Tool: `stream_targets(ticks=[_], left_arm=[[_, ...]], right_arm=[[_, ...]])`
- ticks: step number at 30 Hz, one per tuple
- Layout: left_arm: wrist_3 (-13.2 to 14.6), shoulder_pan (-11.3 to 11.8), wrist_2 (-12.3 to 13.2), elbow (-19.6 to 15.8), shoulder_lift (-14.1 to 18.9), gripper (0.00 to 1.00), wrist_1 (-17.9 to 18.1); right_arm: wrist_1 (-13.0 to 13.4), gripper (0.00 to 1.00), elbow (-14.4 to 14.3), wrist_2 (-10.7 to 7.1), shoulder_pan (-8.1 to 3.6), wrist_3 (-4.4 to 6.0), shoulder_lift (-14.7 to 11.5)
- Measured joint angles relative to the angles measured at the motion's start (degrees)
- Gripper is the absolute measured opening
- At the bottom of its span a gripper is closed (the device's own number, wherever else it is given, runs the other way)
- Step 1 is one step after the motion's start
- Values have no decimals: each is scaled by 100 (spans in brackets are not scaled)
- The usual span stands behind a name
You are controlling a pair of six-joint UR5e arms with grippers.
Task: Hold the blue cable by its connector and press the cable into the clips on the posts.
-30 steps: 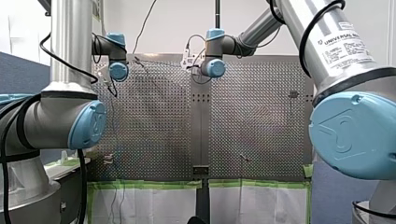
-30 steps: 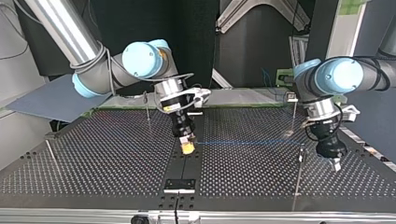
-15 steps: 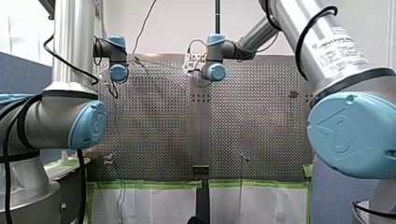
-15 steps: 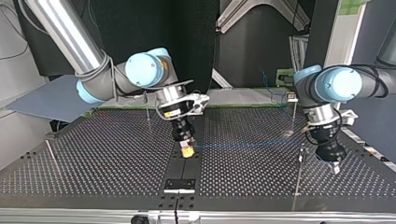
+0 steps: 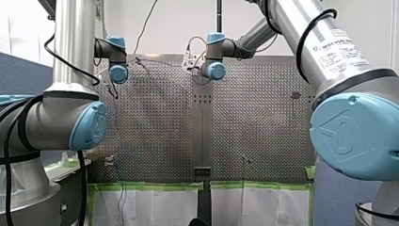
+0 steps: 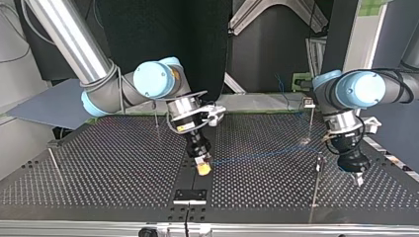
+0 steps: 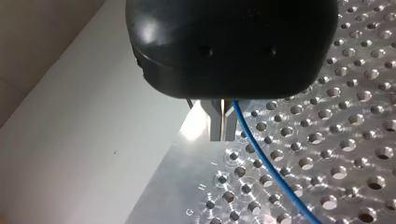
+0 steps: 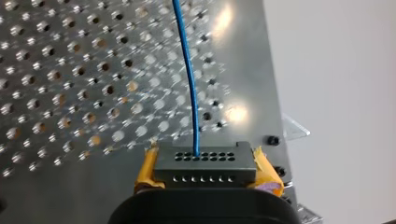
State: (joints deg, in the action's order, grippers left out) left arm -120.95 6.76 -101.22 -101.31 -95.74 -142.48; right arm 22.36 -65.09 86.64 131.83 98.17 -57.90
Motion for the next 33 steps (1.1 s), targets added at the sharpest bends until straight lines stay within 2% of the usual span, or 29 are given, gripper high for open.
stream_targets(ticks=[13,25,33], left_arm=[[-36,14,2,1,0,5,40],[-135,33,58,135,-1,5,126],[-180,35,71,294,-7,5,116]], right_arm=[[-21,0,174,-105,70,-13,200],[-33,0,470,-160,-8,0,315],[-158,0,747,-180,-36,2,451]])
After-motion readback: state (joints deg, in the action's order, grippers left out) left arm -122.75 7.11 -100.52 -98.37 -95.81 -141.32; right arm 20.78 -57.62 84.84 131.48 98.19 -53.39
